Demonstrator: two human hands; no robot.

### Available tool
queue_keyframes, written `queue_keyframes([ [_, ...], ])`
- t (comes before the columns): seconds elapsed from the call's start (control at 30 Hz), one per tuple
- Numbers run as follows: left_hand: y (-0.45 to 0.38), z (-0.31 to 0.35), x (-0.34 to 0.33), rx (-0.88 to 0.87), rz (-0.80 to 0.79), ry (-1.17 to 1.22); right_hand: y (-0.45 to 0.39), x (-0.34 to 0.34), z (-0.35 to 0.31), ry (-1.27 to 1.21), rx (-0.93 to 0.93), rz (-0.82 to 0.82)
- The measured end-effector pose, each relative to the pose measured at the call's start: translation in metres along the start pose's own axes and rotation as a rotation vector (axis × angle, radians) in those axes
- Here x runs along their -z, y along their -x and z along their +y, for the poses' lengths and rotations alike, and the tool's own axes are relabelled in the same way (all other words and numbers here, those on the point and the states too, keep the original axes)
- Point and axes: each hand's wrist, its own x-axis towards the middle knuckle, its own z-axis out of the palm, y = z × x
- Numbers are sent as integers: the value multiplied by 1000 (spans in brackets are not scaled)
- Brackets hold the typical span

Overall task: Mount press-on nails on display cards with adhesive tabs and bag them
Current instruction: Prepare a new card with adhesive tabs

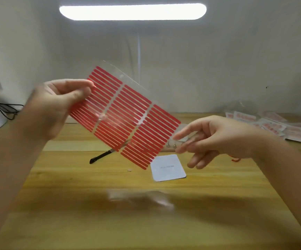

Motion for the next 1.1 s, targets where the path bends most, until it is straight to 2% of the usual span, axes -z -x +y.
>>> queue_keyframes([
  [0.2, -1, 6, 14, -81, 153, 8, 8, 10, -6, -70, 98, -31],
  [0.27, 0, 6, 6, -139, 282, -50, 10, 14, -10, -141, 129, 100],
  [0.37, 2, 7, -3, -176, 527, -54, 9, 33, -10, -214, 146, 462],
  [0.47, 0, 1, -6, -114, 615, -35, 4, 53, 2, -346, 93, 757],
  [0.63, -1, -18, -19, -24, 661, 10, -13, 70, 33, -542, -100, 862],
  [0.83, 1, -26, -17, 54, 680, 177, -29, 111, 68, -780, -79, 1142],
  [0.9, 1, -26, -18, 91, 659, 235, -39, 123, 77, -734, -107, 1217],
  [1.0, 0, -26, -24, 116, 631, 293, -56, 130, 87, -506, -227, 1227],
  [1.1, 4, -29, -32, 135, 587, 308, -66, 125, 90, -66, -370, 1175],
])
